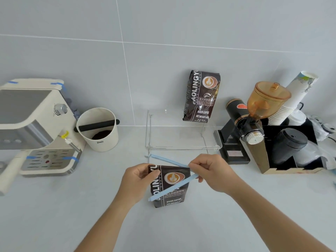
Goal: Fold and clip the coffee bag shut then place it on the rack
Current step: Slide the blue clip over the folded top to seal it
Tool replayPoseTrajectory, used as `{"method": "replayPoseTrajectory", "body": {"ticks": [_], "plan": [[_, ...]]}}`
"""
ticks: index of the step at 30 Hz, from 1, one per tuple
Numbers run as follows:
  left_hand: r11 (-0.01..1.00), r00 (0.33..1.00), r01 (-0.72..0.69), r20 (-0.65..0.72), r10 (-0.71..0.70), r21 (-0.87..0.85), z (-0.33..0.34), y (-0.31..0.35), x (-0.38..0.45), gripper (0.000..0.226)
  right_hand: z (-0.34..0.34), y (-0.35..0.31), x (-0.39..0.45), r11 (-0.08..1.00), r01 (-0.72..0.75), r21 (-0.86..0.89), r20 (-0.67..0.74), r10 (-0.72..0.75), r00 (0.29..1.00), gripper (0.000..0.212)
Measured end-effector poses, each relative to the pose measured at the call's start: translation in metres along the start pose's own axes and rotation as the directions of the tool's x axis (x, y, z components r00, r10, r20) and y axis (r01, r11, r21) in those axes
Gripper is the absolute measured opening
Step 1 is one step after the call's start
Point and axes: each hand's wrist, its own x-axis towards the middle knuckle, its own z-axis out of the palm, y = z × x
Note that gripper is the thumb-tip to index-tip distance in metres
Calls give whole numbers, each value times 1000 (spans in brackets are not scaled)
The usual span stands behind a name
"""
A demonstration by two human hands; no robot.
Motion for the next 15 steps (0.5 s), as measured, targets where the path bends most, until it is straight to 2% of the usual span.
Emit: {"method": "replayPoseTrajectory", "body": {"ticks": [7,10,13,15], "plan": [[999,997,-31,-71,33,36,4,1,1,17,-4,3,0,988,-51,147,88,38,995,15],[999,996,-38,-79,36,-33,6,-2,1,8,-7,5,-3,973,-113,202,168,79,983,7],[997,996,-67,-70,63,-43,4,-5,2,6,-9,6,-4,977,-140,162,214,104,971,26],[997,997,-68,-45,66,-44,4,-4,3,7,-8,2,-5,983,-135,121,189,111,976,28]]}}
